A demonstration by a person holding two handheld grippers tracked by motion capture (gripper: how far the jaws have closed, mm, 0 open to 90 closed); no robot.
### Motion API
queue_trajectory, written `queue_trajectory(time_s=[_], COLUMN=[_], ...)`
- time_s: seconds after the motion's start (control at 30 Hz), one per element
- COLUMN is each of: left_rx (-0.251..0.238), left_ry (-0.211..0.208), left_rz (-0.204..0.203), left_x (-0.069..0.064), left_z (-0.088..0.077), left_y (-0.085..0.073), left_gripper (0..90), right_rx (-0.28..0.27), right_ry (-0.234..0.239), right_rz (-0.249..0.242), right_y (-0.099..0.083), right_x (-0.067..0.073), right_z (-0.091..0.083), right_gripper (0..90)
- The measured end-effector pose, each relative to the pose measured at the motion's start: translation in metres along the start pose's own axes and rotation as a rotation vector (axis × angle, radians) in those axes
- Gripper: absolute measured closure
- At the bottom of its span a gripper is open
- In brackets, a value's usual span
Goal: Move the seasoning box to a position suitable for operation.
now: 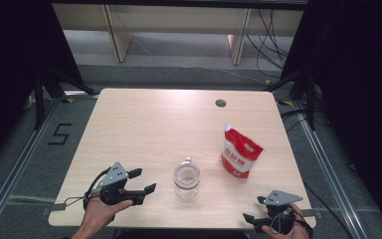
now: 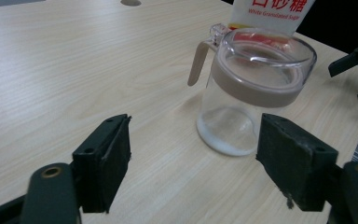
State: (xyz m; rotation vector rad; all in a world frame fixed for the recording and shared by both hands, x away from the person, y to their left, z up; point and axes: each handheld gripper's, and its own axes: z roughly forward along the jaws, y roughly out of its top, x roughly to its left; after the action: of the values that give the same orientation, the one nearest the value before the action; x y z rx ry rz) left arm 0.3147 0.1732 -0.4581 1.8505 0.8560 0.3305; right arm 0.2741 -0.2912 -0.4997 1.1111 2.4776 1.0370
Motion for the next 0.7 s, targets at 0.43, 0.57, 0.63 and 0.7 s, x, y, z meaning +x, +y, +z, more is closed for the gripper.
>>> queue_trajectory(time_s=[0.43,0.57,0.63,0.7], left_rx=[-0.006,0.014,0.011,-0.009], left_ry=[-0.070,-0.077,-0.069,-0.099], left_rz=[0.086,0.116,0.138,0.136], left_x=[-0.005,-0.012,-0.014,-0.015], left_z=[0.030,0.034,0.038,0.042], left_y=[0.039,0.043,0.046,0.049], left_gripper=[48.4,60.4,66.5,72.3], right_rx=[0.003,0.014,0.010,0.011], right_ry=[0.007,0.010,0.004,0.004], right_rz=[-0.004,0.015,0.004,0.003], right_y=[0.000,0.000,0.000,0.000], right_x=[-0.002,-0.001,-0.001,-0.001], right_z=[0.002,0.002,0.002,0.002], right_gripper=[22.3,22.9,23.0,23.0])
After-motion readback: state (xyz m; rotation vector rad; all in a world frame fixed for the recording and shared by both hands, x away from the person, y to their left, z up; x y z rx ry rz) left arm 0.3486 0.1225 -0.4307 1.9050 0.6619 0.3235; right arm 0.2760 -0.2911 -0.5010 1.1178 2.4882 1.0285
